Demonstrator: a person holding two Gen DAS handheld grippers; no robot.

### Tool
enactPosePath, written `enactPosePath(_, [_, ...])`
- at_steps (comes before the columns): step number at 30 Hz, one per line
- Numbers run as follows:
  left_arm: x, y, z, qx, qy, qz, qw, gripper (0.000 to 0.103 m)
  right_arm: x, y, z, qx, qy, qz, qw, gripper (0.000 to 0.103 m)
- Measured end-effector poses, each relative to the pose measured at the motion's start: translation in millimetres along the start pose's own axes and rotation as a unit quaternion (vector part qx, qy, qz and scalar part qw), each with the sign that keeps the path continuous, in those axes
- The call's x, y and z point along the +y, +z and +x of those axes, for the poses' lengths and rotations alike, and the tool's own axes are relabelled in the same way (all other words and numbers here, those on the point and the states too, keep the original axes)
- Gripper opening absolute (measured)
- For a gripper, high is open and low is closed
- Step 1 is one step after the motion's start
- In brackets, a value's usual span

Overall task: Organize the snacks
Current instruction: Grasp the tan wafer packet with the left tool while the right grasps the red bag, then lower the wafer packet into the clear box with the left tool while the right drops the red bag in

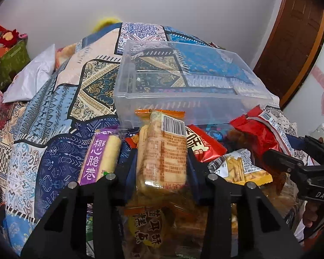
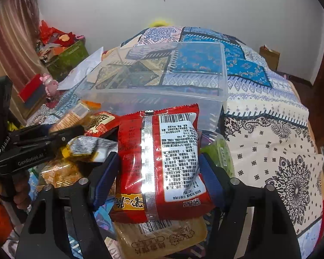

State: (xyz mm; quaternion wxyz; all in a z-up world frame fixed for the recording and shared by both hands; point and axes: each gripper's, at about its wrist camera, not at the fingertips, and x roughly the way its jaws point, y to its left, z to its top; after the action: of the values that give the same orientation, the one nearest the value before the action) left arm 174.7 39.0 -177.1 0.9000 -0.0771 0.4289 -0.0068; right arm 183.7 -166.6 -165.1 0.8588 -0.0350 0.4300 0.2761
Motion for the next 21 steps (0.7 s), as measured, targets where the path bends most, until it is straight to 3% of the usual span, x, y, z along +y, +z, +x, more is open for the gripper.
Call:
enactPosePath(11, [-13.9,1.7,-40.2,-0.054,0.012,0.038,0.9977,0.04,9.8,4.3,-20.5,-0.029,-0.016,-0.023,0.999,0.063])
enactPosePath(21, [-17.1,26.1,-68.0,-0.096,0.007,0.034,0.9948,0.04,16.2,27.3,-60.6,-0.091,-0.009,-0.018,0.996,0.063])
